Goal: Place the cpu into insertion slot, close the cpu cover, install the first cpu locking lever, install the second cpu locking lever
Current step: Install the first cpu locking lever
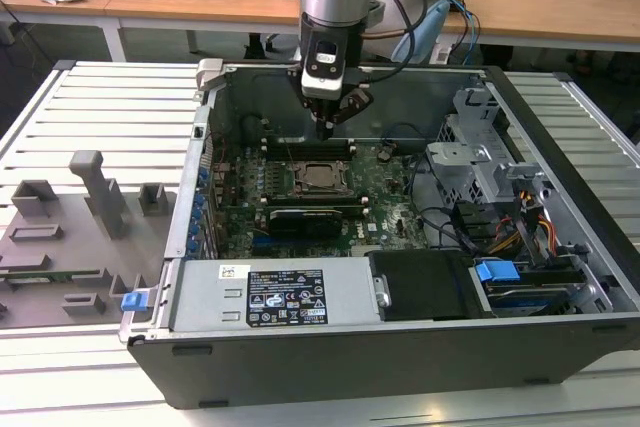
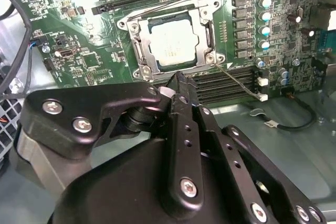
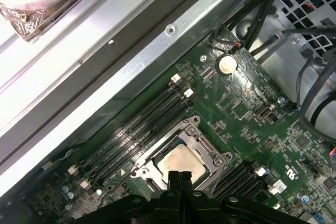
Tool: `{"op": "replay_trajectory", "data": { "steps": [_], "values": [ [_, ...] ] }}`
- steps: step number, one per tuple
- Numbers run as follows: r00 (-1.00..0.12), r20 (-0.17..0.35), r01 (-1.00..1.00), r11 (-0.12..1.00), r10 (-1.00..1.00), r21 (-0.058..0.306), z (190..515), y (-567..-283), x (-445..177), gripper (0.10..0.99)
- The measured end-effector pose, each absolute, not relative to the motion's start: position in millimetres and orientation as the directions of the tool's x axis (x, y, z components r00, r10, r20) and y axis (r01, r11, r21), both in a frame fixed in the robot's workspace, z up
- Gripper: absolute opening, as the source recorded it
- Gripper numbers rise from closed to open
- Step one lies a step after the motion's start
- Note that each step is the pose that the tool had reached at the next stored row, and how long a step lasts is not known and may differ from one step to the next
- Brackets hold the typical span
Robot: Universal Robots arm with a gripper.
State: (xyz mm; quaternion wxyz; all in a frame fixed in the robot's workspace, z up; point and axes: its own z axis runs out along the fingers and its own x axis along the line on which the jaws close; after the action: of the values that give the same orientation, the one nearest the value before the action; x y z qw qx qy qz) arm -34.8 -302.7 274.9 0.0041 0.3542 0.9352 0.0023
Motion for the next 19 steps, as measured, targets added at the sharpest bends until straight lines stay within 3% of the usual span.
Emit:
{"op": "replay_trajectory", "data": {
  "steps": [19],
  "values": [
    [-0.853, -0.006, 0.522, 0.853, 0.522, 0.007, 274.9, -302.7, -34.9, 0.106]
  ]
}}
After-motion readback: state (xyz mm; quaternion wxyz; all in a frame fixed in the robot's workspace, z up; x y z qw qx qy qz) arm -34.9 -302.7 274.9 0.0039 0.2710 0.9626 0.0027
